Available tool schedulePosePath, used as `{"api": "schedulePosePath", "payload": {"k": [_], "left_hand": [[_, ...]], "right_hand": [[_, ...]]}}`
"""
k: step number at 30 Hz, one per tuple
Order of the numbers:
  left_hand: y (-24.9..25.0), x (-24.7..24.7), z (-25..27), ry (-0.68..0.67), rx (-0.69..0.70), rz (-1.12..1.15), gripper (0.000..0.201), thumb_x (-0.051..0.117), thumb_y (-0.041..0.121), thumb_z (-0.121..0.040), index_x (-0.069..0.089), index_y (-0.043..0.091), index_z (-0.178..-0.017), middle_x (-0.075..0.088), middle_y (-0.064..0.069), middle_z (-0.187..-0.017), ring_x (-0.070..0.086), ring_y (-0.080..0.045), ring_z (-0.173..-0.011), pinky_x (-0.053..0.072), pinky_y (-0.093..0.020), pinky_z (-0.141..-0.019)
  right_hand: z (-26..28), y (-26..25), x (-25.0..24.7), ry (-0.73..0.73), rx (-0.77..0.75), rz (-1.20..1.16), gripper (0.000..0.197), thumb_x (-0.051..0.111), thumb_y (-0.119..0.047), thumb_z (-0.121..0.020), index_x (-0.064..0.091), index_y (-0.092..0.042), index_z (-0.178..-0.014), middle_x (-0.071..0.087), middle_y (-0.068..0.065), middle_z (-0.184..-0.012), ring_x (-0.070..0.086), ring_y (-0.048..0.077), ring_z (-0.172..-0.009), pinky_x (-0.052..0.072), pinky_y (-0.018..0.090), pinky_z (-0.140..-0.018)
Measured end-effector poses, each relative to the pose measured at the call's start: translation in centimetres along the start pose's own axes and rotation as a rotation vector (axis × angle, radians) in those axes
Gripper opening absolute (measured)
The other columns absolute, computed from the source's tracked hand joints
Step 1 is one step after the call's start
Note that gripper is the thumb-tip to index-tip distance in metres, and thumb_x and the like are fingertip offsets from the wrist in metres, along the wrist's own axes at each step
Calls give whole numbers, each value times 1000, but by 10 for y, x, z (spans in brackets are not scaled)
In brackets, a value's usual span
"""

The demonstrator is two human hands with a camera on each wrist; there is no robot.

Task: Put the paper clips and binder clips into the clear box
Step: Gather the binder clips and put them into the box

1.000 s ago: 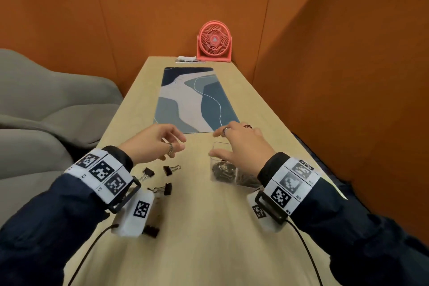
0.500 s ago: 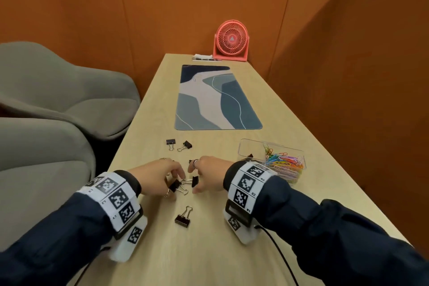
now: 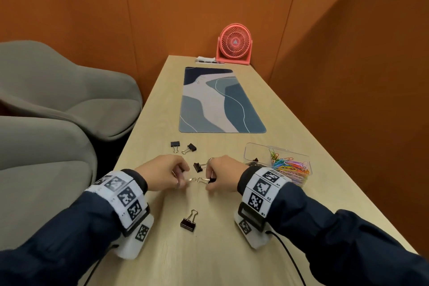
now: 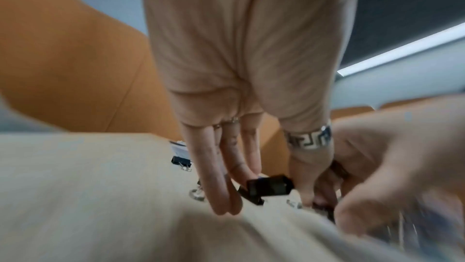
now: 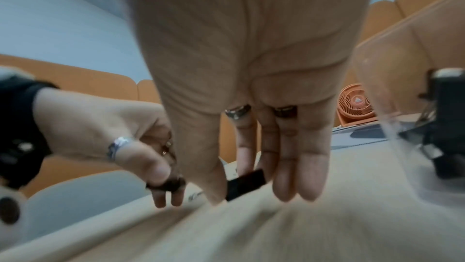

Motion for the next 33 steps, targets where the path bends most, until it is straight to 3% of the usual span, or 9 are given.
{"api": "schedulePosePath", "payload": {"k": [3, 6, 8, 10, 13, 16, 22, 28, 33], "left_hand": [[-5, -14, 4, 119, -83, 630, 21, 54, -7, -90, 56, -1, -110, 56, -9, -79, 60, -14, -69, 53, -16, -60], [-8, -21, 7, 173, -167, 1055, 17, 42, -9, -94, 57, -9, -102, 53, -15, -82, 57, -19, -70, 57, -22, -58], [-5, -21, 6, 146, -199, 1318, 20, 37, -7, -94, 57, -6, -92, 51, -14, -81, 55, -20, -73, 59, -27, -60], [1, -18, 6, 81, -209, 1530, 23, 34, -2, -91, 54, -1, -81, 55, -15, -84, 61, -23, -74, 60, -32, -67], [9, -10, 7, -43, -241, 1726, 23, 34, 11, -89, 52, -2, -94, 61, -21, -89, 69, -31, -68, 60, -38, -66], [8, -8, 6, -70, -273, 1825, 41, 31, 25, -99, 53, -11, -102, 62, -22, -90, 68, -32, -63, 56, -35, -51], [-15, -11, 8, 2, -336, 1771, 46, 36, 28, -100, 54, -12, -110, 63, -26, -92, 68, -36, -73, 58, -47, -64], [-33, -16, 8, 84, -360, 1699, 43, 33, 28, -101, 55, -8, -106, 60, -24, -95, 62, -36, -89, 55, -48, -62], [-42, -13, 7, 74, -370, 1668, 43, 33, 29, -101, 56, -7, -106, 67, -24, -84, 71, -38, -70, 53, -52, -69]], "right_hand": [[8, 1, -26, 157, -38, -133, 22, 65, -21, -80, 58, -12, -99, 54, 1, -90, 52, 18, -79, 43, 25, -67], [17, -10, -52, 313, -104, -256, 17, 66, -22, -80, 58, -16, -93, 56, -2, -90, 51, 9, -67, 42, 23, -64], [21, -24, -64, 389, -167, -300, 14, 66, -25, -80, 57, -19, -89, 57, -3, -92, 47, 0, -63, 39, 20, -63], [22, -39, -68, 425, -210, -322, 13, 66, -28, -81, 58, -21, -87, 59, -4, -92, 50, 3, -61, 45, 24, -63], [19, -55, -69, 449, -235, -304, 10, 67, -28, -80, 62, -22, -86, 61, -5, -89, 52, 10, -68, 50, 32, -70], [11, -61, -63, 435, -220, -220, 13, 66, -33, -81, 68, -23, -91, 56, -4, -80, 51, 13, -85, 45, 29, -75], [-8, -42, -66, 533, -129, -328, 25, 44, -22, -97, 61, -10, -111, 57, 8, -116, 52, 23, -107, 40, 29, -93], [-40, -19, -7, 16, 59, 43, 49, 52, -10, -92, 40, -14, -139, 37, 9, -140, 45, 31, -125, 39, 37, -105], [-48, -18, 4, -52, 74, 205, 37, 52, -8, -91, 53, -7, -128, 48, 13, -131, 51, 31, -118, 45, 35, -99]]}}
Point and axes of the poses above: each hand's wrist, its own z-axis away from the middle knuckle, its own x-axis out of the palm, y = z × x, the point moved 8 cm from there along -z, towards the middle knuckle
